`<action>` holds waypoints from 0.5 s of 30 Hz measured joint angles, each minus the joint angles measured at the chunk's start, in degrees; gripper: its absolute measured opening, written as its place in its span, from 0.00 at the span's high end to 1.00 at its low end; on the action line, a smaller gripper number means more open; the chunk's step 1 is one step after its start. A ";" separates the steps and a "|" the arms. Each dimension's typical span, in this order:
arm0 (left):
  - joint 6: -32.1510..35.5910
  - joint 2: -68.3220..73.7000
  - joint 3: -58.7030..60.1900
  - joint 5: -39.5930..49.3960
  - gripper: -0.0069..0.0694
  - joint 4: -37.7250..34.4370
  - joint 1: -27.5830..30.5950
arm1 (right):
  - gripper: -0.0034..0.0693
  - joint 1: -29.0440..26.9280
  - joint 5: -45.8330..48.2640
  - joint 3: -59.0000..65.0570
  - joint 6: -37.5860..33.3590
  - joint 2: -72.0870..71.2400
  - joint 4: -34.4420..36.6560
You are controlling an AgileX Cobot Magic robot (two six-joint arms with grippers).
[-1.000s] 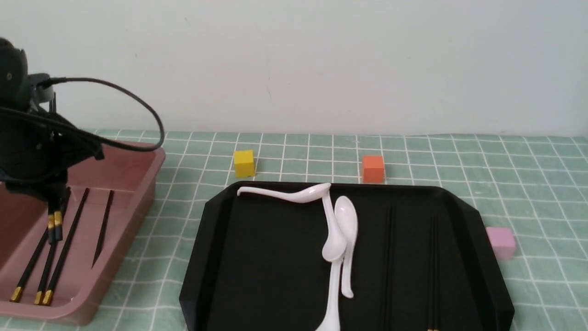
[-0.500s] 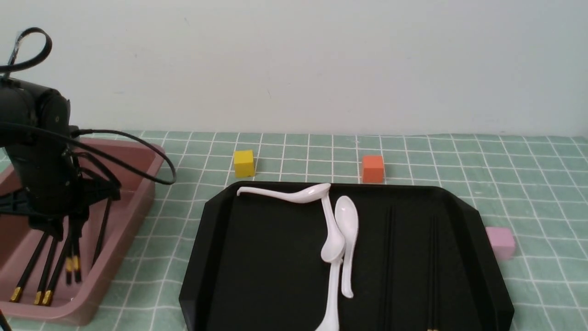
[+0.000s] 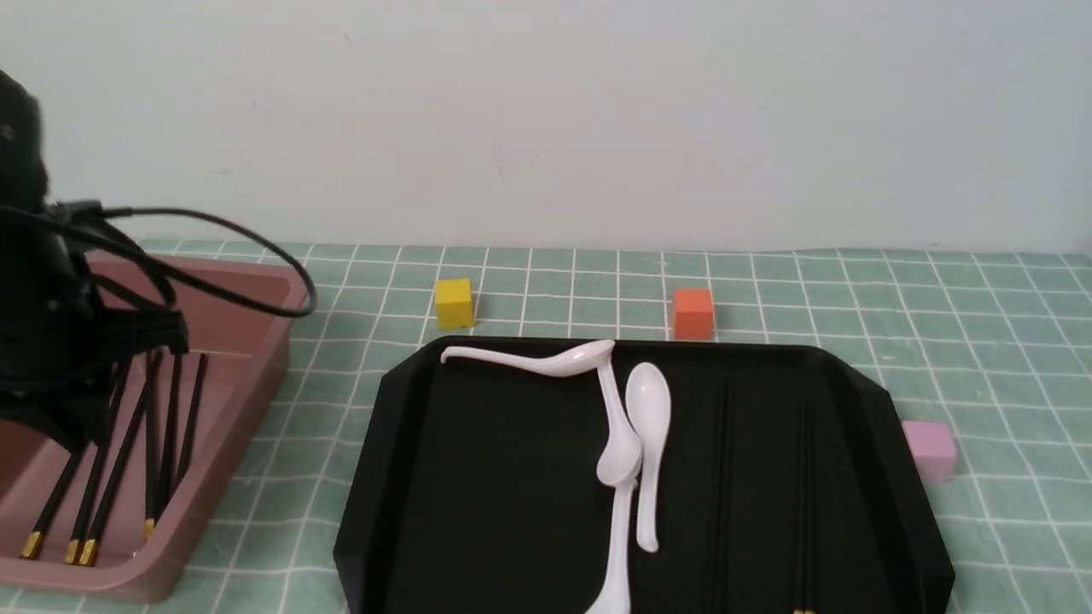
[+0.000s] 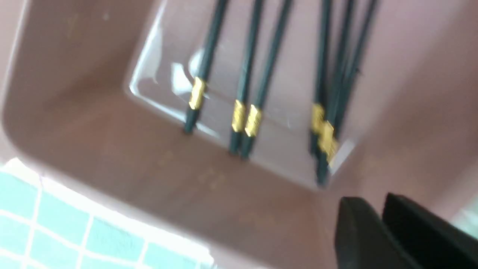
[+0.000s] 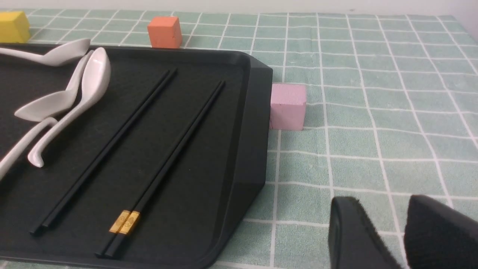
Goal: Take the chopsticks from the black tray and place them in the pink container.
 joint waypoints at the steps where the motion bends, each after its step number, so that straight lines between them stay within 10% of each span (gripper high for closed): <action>1: 1.10 -1.62 0.27 0.43 0.86 -0.87 0.00 | 0.62 0.00 0.00 0.00 0.00 0.00 0.00; 15: 26.65 -41.31 26.51 -10.15 0.93 -30.91 0.00 | 0.62 0.00 0.00 0.00 0.00 0.00 0.00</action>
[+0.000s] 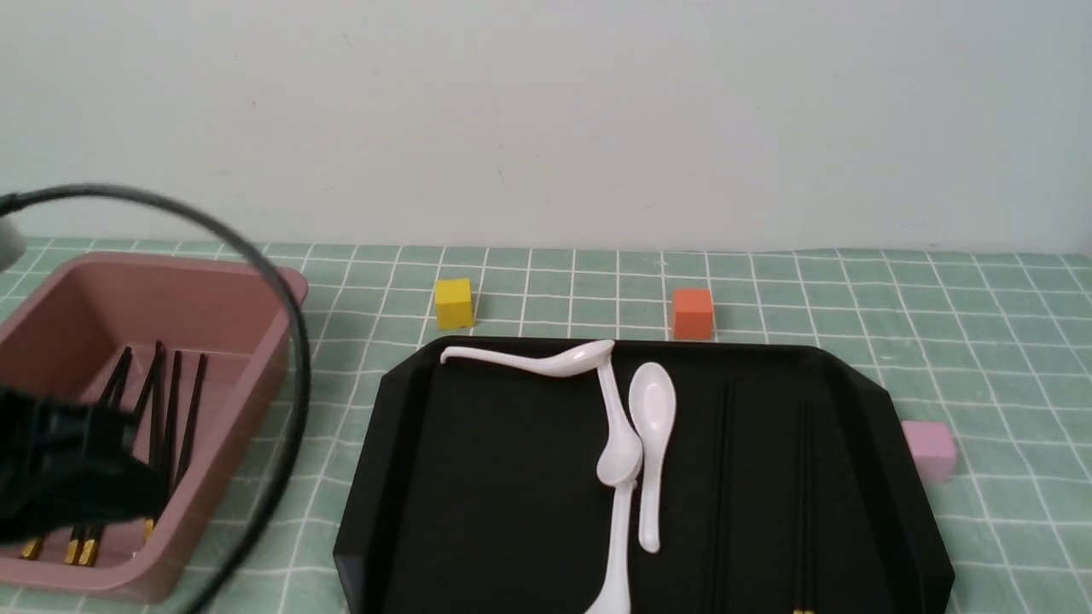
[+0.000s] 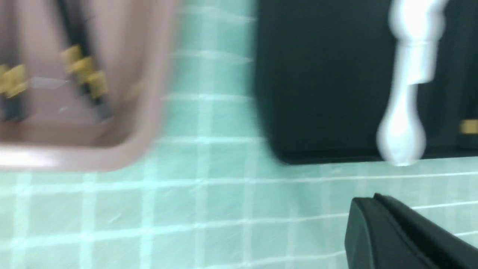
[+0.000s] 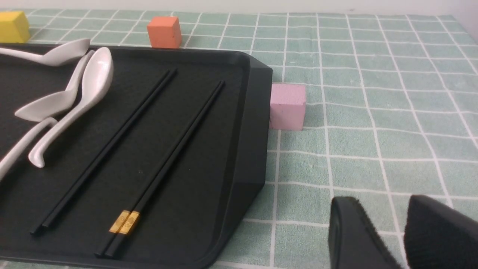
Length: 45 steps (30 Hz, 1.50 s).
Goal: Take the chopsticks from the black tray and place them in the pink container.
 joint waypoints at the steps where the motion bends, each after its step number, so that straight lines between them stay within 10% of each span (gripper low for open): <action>1: 1.65 -3.58 2.85 -2.50 0.93 -2.48 0.00 | 0.62 0.00 0.00 0.00 0.00 0.00 0.00; 29: 9.75 -25.86 21.20 -24.99 0.93 -6.29 0.00 | 0.62 0.00 0.00 0.00 -0.05 0.00 0.00; 45: -25.86 -45.77 41.61 -34.63 0.93 25.14 -5.04 | 0.62 0.00 0.00 0.00 -0.05 0.00 0.00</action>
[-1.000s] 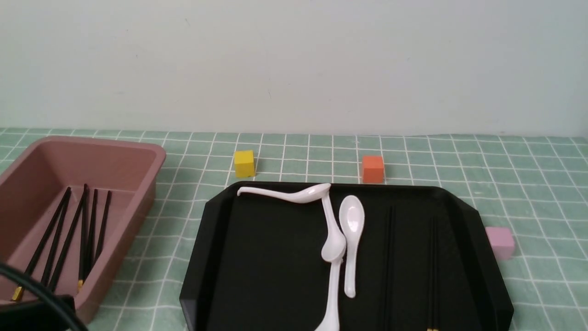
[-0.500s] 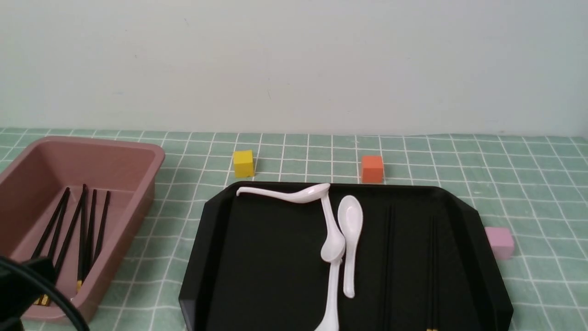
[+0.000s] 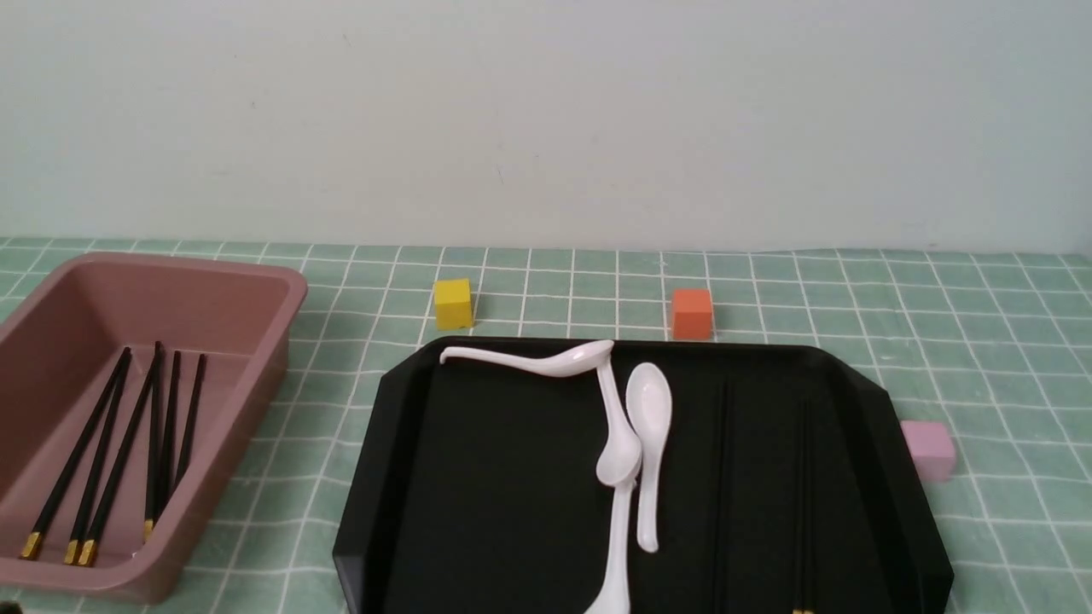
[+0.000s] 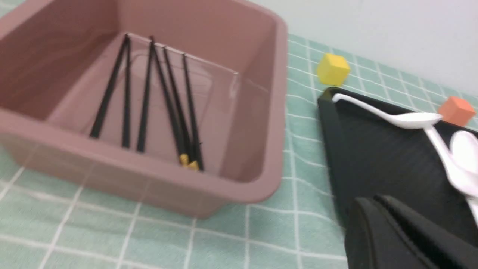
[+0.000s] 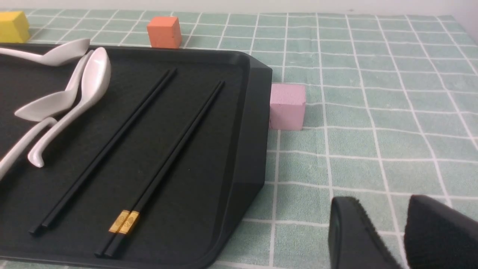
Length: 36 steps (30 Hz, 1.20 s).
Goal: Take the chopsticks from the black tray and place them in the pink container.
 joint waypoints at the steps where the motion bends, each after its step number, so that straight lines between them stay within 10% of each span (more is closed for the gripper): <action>1: -0.80 -1.09 0.87 0.00 0.93 0.55 0.00 | 0.62 0.00 0.00 0.00 0.00 0.00 0.00; 36: -2.67 -4.59 7.37 -1.00 0.91 2.41 0.00 | 0.62 0.00 0.01 0.00 0.00 0.00 0.00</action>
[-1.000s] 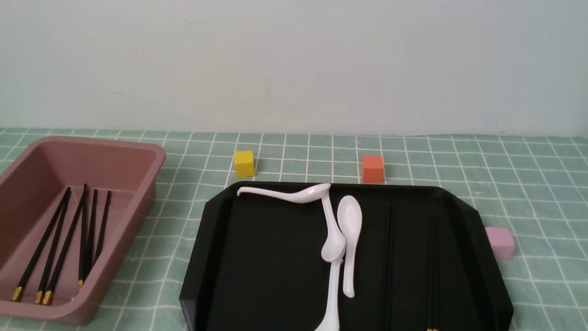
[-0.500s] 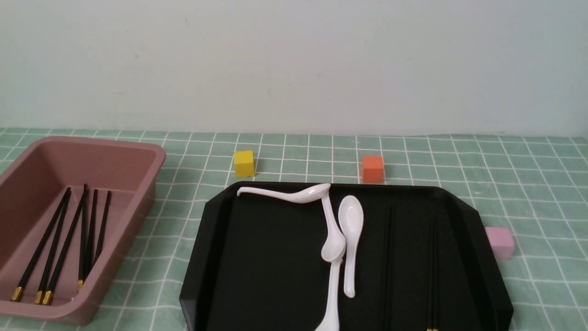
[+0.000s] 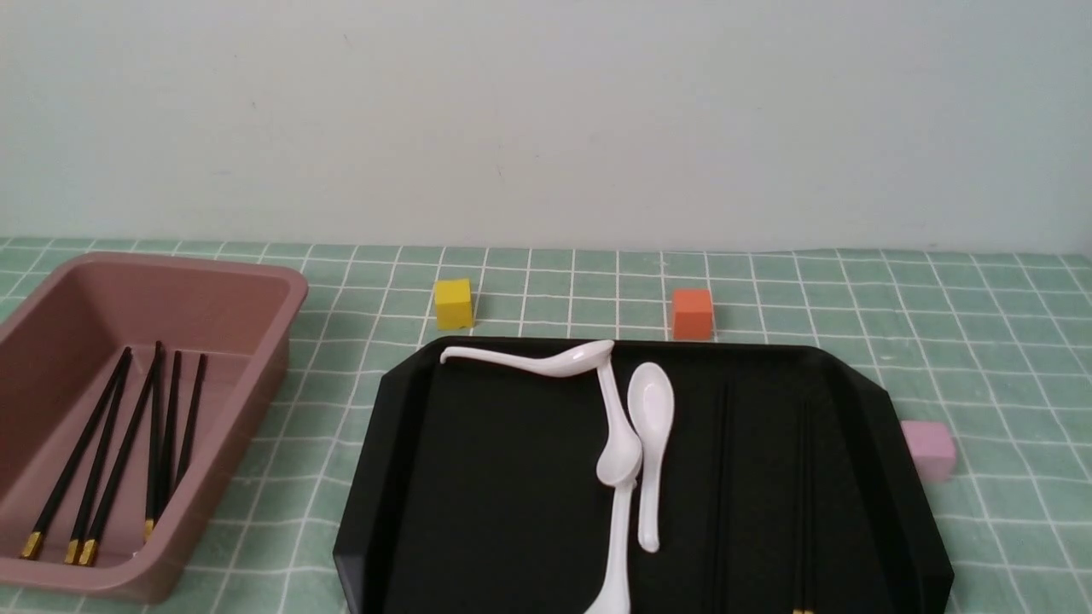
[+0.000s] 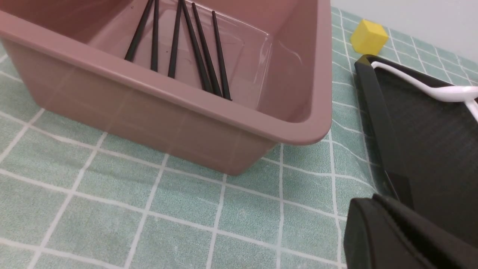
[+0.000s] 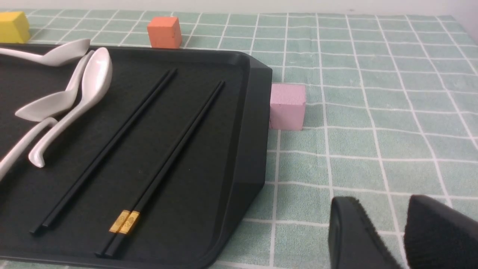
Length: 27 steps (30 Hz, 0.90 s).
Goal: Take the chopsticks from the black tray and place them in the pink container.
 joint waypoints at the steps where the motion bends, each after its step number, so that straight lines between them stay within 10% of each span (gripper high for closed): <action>1: 0.00 0.00 0.00 0.00 0.90 0.00 0.00 | 0.62 0.00 0.00 0.00 0.00 0.00 0.00; 27: 0.00 0.00 0.00 0.00 0.87 0.00 0.00 | 0.62 0.00 0.00 0.00 0.00 0.00 0.00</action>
